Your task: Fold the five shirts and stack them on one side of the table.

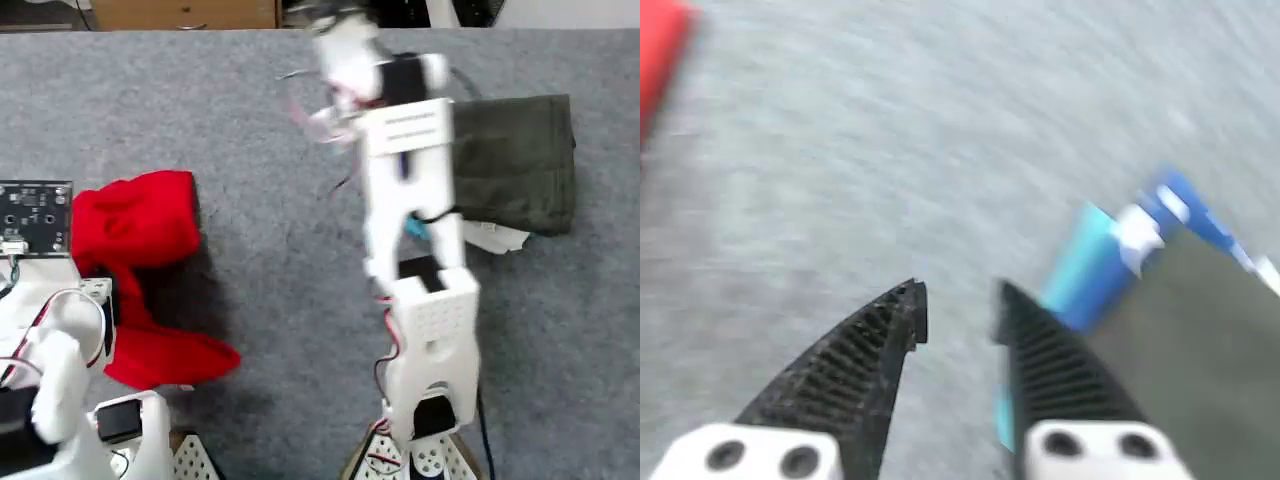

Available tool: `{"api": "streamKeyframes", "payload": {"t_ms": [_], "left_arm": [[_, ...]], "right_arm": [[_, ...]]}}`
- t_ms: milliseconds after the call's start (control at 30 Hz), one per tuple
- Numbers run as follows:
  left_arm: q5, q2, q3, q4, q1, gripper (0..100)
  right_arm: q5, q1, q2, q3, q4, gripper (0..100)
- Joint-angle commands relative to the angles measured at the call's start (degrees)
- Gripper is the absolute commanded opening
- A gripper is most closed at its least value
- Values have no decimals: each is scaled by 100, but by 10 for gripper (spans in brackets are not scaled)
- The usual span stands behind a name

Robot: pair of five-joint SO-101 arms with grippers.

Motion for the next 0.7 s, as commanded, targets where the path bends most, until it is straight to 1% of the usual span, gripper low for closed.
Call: {"api": "streamKeyframes", "payload": {"t_ms": [0,67,133,167,267,333,400,500,600,667], "left_arm": [[563,13,0,62,-809,350],[554,22,-185,44,-1108,340],[580,22,-308,9,-1354,338],[642,22,-343,-26,-1591,338],[712,31,-237,-255,-2673,338],[712,84,88,-563,-3402,338],[686,233,536,-862,-4035,338],[677,620,1108,-1319,-4747,338],[677,1059,1169,-1538,-5380,338],[677,1323,1169,-1574,-5662,338]], "right_arm": [[-62,-971,-31,-374,53,282],[-62,-1323,136,-382,18,294],[-70,-1569,242,-382,-105,266],[-70,-1684,277,-382,-167,247],[-70,-2079,338,-365,-237,197],[-97,-2413,435,-347,-237,193],[-334,-2765,646,-382,-255,193],[-527,-3213,1138,-347,-536,193],[-686,-3591,1666,-382,-826,193],[-712,-3802,1965,-382,-958,193]]}}
